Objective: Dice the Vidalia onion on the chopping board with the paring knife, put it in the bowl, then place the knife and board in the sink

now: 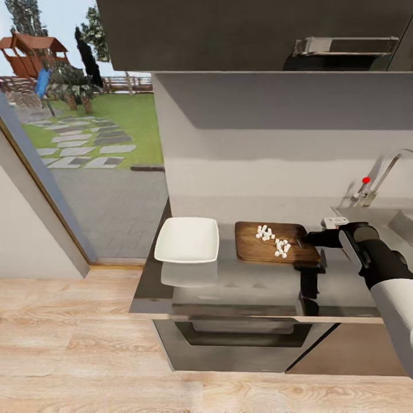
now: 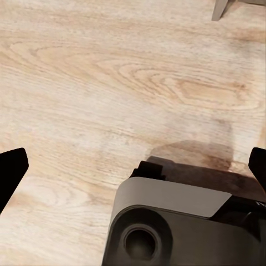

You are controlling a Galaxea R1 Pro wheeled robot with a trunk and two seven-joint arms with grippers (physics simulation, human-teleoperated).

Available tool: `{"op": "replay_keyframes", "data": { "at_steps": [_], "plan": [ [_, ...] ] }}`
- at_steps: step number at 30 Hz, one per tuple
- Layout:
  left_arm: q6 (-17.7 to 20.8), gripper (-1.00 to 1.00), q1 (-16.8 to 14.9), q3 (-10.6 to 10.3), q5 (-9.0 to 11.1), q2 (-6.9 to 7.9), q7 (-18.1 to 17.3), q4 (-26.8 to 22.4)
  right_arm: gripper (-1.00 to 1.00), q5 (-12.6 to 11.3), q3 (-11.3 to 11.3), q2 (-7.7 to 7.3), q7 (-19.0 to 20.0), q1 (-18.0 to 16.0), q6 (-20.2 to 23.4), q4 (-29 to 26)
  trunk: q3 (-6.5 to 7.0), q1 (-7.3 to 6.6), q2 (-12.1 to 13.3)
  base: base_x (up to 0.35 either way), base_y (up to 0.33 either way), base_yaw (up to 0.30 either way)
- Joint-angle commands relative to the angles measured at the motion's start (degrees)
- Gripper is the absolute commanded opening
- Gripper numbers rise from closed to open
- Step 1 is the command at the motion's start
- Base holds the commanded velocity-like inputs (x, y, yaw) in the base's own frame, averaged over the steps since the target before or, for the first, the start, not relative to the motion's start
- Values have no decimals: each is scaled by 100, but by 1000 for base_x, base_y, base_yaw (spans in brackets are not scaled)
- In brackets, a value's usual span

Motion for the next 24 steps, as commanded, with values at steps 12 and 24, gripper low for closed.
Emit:
{"op": "replay_keyframes", "data": {
  "at_steps": [12,24],
  "plan": [
    [-30,100,-9,-49,28,-5,14,23,100,-55,25,-5,-27,-4,23,-5,-115,0,-4,0,0,0],
    [-30,100,-9,-50,28,-5,14,23,100,-55,28,-5,-27,-4,23,-4,-219,0,-4,0,0,0]
  ]
}}
